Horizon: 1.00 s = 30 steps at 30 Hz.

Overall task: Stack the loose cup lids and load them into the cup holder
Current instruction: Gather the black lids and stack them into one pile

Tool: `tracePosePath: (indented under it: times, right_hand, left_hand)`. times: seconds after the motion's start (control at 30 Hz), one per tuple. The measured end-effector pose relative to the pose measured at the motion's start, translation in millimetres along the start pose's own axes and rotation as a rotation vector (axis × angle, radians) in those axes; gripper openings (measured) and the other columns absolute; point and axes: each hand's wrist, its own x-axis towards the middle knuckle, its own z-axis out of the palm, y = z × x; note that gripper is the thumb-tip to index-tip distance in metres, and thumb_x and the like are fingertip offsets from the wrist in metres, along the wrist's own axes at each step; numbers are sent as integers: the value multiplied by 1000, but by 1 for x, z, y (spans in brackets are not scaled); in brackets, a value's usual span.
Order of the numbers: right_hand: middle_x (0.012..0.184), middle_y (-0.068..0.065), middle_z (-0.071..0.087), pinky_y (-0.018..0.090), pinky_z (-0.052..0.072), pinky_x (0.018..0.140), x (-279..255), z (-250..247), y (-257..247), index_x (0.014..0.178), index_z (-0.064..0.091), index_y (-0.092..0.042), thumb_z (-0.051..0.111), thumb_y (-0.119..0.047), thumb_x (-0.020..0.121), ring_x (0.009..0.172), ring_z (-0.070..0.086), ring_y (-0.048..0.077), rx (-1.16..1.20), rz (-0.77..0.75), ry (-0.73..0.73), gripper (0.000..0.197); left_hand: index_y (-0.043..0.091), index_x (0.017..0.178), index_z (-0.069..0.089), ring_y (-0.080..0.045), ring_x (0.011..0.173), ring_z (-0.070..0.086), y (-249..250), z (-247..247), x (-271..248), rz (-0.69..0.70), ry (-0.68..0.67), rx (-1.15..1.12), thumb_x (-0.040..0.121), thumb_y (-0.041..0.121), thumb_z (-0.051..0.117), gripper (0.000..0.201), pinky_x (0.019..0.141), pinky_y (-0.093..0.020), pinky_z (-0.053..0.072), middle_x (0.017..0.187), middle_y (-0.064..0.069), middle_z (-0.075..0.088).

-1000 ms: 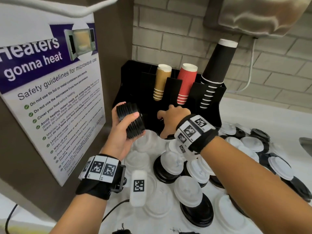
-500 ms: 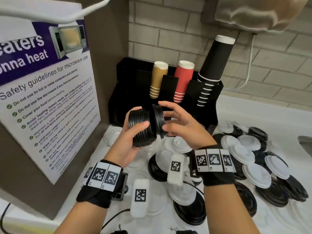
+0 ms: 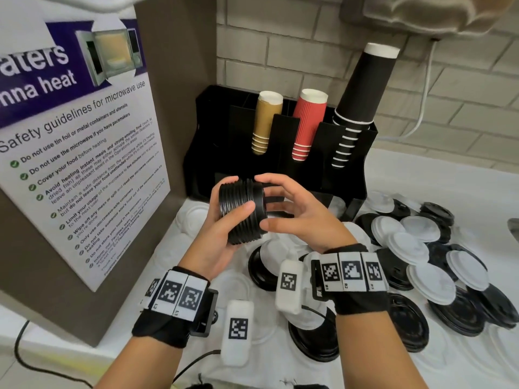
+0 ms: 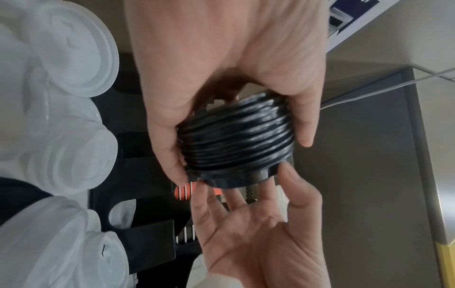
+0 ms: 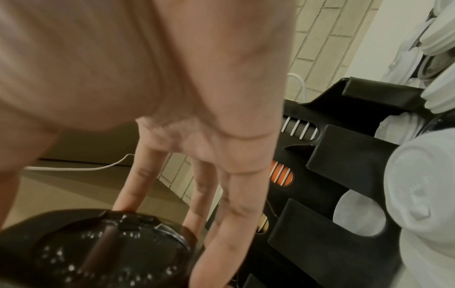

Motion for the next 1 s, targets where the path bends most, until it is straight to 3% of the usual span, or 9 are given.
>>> tracePosePath:
  times: [0.2,0.27,0.33,0.47,0.57,0.7,0.8,0.9,1.0]
  right_hand:
    - [123,-1,58,30,53,92,3,-9,7,134,48,-38,71,-31,82,107,63,17,-24,91,23,57]
    - [120,-6,58,19,48,85,8,-16,11,129,54,-32,68,-38,85,109,60,14,-276,180,65,47]
    - [117,-10,55,13,42,80,14,-20,16,126,56,-26,72,-42,81,109,54,11,-645,278,-59,51]
    - [121,-2,50,34,51,86,25,-9,25,129,43,-25,85,-44,62,104,53,18,-1028,474,-380,82]
    - [114,-1,48,36,54,73,30,0,35,131,35,-26,88,-40,57,94,54,20,-1183,512,-502,92]
    - [109,0,45,28,45,55,31,4,41,130,33,-27,82,-31,63,78,50,16,-1226,497,-544,83]
    - [126,6,43,38,52,74,37,-2,28,139,28,-27,80,-33,67,98,53,24,-1245,437,-424,89]
    - [137,10,37,47,49,91,44,-3,15,145,25,-23,79,-41,69,124,43,32,-1357,342,-300,95]
    - [127,7,47,41,52,80,39,10,16,134,42,-19,79,-47,68,107,53,25,-1352,314,-425,80]
  left_hand:
    - [31,129,48,-25,108,63,-1,-2,1,14,47,27,78,24,65,55,78,-45,57,124,-5,62]
    - [32,124,50,-23,105,61,1,-5,2,51,95,22,76,24,65,52,79,-45,57,118,-2,62]
    - [33,119,52,-21,102,61,3,-8,2,74,133,-6,75,23,65,48,77,-44,58,112,0,63]
    - [34,118,51,-19,97,63,8,-13,2,110,159,-17,75,22,65,46,77,-44,58,107,4,65]
    - [33,121,50,-17,96,65,10,-17,3,123,170,-19,74,22,65,50,78,-44,58,107,4,65]
    - [34,121,52,-17,97,66,12,-20,0,130,174,-6,75,22,66,50,80,-45,57,110,3,65]
    - [35,118,52,-17,97,66,14,-19,-2,130,184,3,75,23,66,47,79,-45,57,108,4,65]
    - [32,123,49,-20,102,63,15,-18,-4,121,191,8,76,23,66,51,79,-45,56,113,1,62]
    - [32,124,48,-20,102,63,16,-17,-3,114,179,13,76,23,66,52,77,-44,56,113,1,62]
